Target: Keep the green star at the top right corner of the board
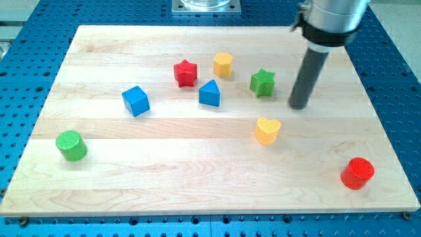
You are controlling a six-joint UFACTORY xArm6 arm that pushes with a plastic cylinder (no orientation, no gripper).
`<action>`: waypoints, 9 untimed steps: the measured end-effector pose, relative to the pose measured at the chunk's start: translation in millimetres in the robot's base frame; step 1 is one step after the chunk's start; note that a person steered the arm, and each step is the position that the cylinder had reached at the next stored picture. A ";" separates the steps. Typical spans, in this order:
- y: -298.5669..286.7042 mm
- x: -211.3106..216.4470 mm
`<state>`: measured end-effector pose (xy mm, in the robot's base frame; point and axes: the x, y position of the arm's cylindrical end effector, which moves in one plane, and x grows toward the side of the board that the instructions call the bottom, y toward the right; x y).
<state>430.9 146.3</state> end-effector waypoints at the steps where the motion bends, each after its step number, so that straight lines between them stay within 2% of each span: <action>1: -15.4 8.6; 2: -64.3 -4.3; 3: -63.4 -41.6; 4: -16.0 -103.6; 5: 7.9 -120.3; 6: -16.7 -78.5; 7: 45.2 -64.4; 8: 78.4 -87.2; 9: 101.3 -85.7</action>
<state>345.2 247.6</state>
